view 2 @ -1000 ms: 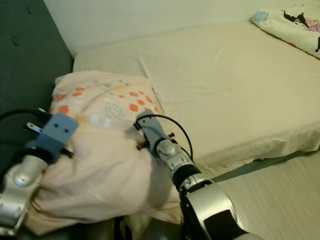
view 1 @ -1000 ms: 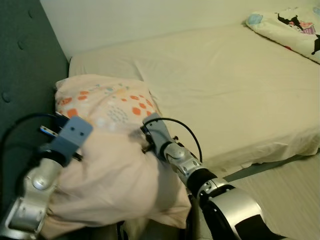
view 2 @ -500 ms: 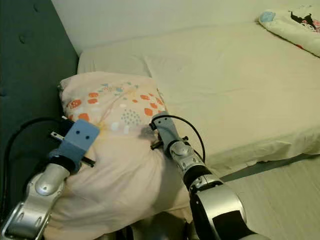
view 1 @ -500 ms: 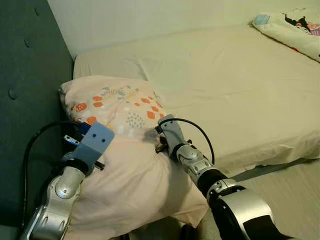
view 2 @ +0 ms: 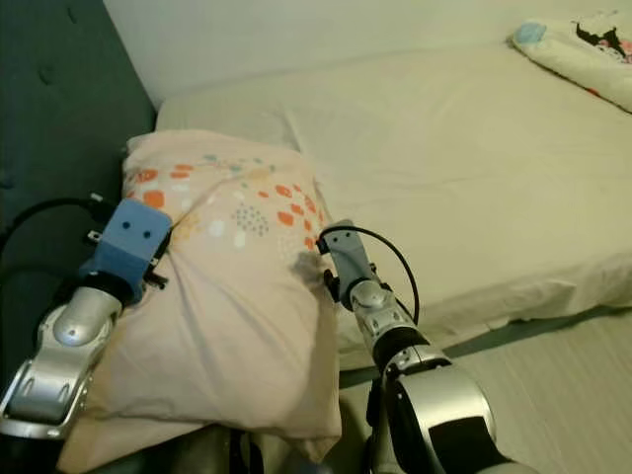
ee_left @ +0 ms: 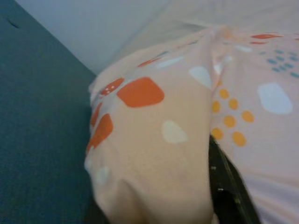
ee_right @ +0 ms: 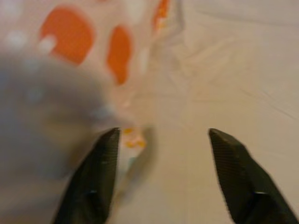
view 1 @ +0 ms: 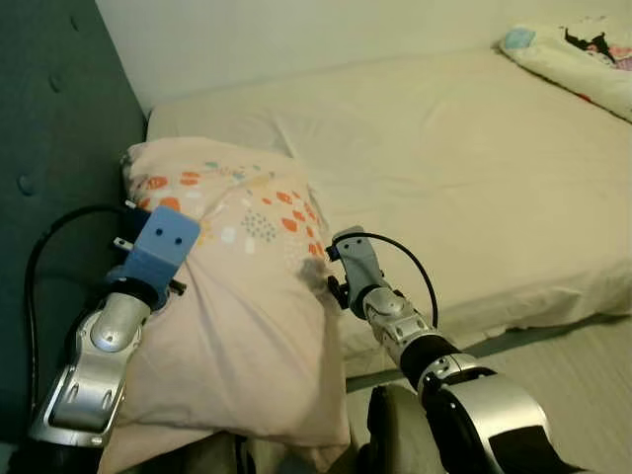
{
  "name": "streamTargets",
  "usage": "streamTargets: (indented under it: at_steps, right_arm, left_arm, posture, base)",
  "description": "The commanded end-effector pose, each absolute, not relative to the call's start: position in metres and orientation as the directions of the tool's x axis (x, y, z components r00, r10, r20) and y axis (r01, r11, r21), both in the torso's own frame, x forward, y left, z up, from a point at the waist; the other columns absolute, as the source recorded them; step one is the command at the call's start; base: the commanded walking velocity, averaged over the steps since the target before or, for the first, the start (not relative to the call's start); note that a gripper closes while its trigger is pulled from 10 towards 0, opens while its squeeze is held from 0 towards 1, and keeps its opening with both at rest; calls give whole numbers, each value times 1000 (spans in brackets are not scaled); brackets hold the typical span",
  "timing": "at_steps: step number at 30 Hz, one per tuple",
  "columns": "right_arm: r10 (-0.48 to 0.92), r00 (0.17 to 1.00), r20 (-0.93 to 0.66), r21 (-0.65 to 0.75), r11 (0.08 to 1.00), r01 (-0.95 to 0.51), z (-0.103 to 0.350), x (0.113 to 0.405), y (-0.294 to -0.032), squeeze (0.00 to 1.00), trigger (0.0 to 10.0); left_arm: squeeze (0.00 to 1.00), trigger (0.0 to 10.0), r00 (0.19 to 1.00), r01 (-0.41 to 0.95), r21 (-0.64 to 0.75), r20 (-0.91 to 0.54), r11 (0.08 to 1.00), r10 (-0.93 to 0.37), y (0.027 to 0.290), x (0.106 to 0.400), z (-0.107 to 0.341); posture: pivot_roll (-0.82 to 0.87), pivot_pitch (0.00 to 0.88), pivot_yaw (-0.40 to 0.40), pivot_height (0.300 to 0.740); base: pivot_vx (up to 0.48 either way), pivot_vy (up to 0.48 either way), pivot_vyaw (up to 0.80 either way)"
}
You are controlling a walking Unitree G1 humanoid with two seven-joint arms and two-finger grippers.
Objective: Clean up the room
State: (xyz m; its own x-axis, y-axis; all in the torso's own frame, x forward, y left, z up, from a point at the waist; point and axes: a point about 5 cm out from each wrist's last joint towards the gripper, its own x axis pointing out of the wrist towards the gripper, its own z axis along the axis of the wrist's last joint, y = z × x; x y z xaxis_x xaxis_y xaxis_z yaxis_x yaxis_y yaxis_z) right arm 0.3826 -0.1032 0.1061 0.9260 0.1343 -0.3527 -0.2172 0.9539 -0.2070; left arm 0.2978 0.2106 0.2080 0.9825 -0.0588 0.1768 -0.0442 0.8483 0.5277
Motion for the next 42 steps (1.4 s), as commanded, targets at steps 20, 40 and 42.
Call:
streamTargets:
  at_steps: [20,40,42]
  right_arm:
    - [129,913,-386,-94,980,-178,93,376,-122,0,10000]
    - [312,948,-71,-287,903,-319,146,350,-182,0,8275]
    - [387,918,-93,-288,872,-397,147,341,-180,0,4078]
  left_arm:
    - [0,10000,999,53,461,-35,886,-41,253,270,188]
    - [0,0,584,810,225,-399,542,-707,219,197,135]
    - [0,0,500,864,178,-417,471,-759,201,193,122]
  posture:
    - [130,251,-15,601]
    - [-1,165,4,601]
    - [-1,165,4,601]
  base:
    - [0,0,0]
    - [0,0,0]
    - [0,0,0]
